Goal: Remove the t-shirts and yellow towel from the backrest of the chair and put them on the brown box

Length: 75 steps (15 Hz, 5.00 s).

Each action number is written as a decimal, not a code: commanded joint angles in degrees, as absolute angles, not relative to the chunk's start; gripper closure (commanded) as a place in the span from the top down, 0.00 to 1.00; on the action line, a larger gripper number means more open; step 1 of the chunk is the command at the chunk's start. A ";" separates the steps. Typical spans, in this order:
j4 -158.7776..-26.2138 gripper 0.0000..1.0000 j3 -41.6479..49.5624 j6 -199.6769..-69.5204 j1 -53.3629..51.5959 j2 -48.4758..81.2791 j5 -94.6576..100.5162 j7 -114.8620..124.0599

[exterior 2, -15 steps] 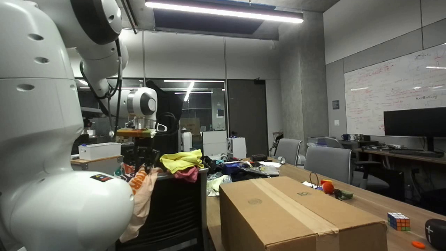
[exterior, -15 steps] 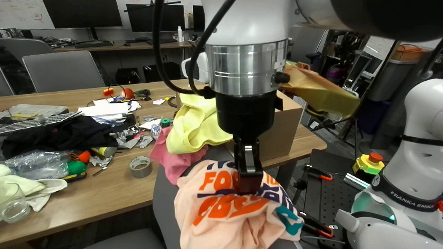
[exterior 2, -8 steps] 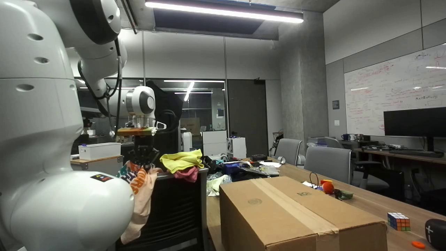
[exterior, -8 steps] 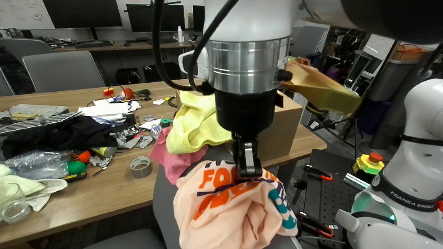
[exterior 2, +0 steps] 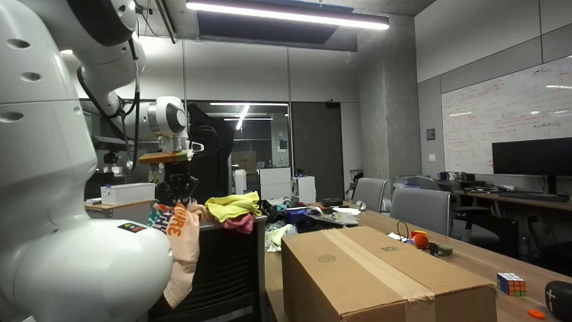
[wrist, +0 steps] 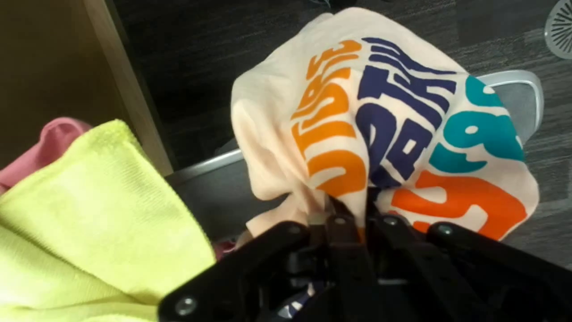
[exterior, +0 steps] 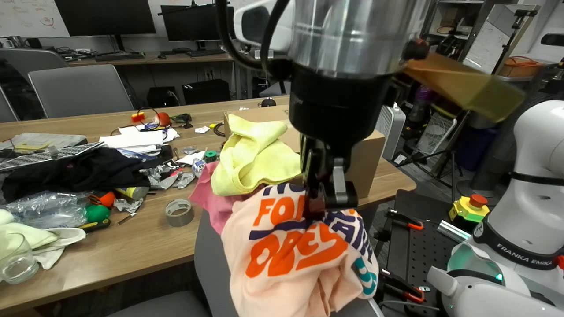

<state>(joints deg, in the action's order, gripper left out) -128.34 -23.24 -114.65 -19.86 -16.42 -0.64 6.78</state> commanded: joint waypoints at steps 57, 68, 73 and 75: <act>-71.47 0.40 1.61 -79.51 0.93 8.96 34.29 17.24; -81.47 1.00 -1.24 -82.85 -0.63 3.39 33.94 14.33; -92.31 0.99 -5.04 -84.12 -4.40 -2.61 30.41 8.26; -96.19 1.00 -6.45 -84.47 -5.89 -4.95 28.44 5.69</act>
<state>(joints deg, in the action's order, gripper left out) -88.61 -5.24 -82.01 -4.31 0.77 30.99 9.89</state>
